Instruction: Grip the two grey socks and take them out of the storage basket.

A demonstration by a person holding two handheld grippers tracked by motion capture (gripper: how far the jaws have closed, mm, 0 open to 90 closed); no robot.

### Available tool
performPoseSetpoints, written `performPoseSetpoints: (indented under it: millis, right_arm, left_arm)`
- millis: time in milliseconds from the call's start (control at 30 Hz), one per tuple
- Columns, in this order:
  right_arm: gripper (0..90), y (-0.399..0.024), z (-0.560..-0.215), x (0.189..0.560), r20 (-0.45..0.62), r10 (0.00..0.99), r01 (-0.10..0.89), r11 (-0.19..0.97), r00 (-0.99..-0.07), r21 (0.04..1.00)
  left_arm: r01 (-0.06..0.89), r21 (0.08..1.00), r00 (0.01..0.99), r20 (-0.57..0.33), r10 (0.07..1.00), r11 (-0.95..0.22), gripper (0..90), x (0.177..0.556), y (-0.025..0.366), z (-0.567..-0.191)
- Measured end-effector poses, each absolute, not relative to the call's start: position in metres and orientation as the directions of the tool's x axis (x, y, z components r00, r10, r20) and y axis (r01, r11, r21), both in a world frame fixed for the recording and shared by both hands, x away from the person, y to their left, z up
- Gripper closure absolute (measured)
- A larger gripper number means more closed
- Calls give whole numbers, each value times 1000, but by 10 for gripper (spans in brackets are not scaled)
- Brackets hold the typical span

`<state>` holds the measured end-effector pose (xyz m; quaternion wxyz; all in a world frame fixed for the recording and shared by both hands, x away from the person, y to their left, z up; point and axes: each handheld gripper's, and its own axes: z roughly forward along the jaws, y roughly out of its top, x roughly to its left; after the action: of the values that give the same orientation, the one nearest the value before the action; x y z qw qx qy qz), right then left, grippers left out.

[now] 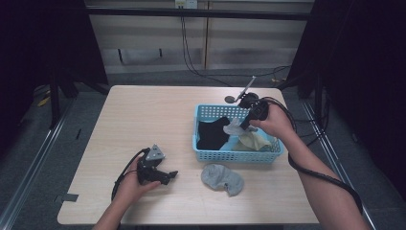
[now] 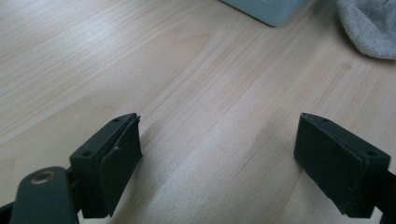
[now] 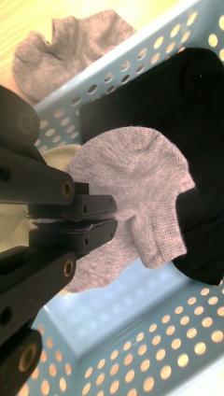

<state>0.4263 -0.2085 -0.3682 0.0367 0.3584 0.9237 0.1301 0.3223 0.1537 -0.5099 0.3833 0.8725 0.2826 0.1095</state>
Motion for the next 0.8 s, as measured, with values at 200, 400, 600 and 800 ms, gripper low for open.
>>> performPoseSetpoints:
  millis: [200,400,600,800]
  right_arm:
    - [864,-206,-395,430,49,689,673,687,-723,274]
    - [831,-198,-426,433,59,699,686,677,-713,267]
    - [867,-194,-433,434,54,692,680,687,-720,256]
    - [877,-195,-412,434,46,682,667,696,-730,265]
  left_arm:
    - [412,730,816,-30,577,-545,143,322,154,-510]
    - [413,729,816,-31,577,-545,143,322,154,-510]
    - [405,725,821,-20,571,-557,143,322,155,-509]
    - [410,728,816,-24,578,-550,143,322,154,-510]
